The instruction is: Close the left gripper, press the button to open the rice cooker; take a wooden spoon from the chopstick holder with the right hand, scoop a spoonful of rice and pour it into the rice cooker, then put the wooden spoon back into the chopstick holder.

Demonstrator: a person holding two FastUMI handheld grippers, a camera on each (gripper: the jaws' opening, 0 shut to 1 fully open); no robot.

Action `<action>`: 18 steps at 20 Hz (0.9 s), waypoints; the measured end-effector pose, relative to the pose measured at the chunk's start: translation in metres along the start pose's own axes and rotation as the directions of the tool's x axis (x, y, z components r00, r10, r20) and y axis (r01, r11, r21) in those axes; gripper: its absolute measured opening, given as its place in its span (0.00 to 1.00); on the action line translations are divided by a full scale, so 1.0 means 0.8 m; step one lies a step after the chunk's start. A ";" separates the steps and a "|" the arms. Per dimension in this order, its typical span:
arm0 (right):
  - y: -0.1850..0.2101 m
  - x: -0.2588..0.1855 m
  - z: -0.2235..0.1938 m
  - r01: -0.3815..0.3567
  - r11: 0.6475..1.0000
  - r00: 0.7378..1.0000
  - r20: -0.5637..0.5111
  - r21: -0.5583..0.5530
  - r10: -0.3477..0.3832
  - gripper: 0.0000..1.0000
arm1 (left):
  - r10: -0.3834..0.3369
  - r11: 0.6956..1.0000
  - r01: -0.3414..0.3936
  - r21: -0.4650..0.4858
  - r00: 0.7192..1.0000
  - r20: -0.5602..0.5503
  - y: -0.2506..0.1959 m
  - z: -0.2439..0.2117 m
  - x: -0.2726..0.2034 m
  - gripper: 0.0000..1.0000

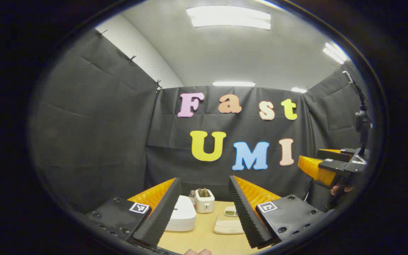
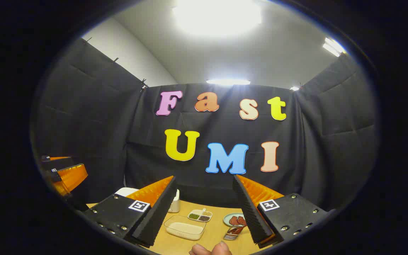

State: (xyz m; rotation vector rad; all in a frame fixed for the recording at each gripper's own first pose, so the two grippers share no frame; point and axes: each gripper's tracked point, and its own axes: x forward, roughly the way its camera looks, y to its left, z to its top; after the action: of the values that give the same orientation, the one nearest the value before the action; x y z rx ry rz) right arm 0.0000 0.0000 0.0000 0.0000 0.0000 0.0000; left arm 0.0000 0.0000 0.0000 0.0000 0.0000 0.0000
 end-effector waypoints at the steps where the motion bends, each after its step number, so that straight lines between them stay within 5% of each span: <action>1: 0.000 0.001 -0.002 -0.004 1.000 1.000 -0.004 0.000 0.004 0.96 | 0.000 1.000 0.000 0.004 1.000 -0.001 -0.002 -0.001 -0.001 0.96; 18: -0.018 0.003 -0.003 -0.005 1.000 1.000 0.000 0.005 0.005 0.96 | 0.016 1.000 -0.016 0.015 1.000 0.000 -0.015 -0.001 -0.003 0.93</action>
State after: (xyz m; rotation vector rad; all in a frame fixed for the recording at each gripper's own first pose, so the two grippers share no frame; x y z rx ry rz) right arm 0.0027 -0.0145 -0.0025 0.0054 -0.0003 0.0045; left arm -0.0026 -0.0117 -0.0005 0.0148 0.0001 0.0165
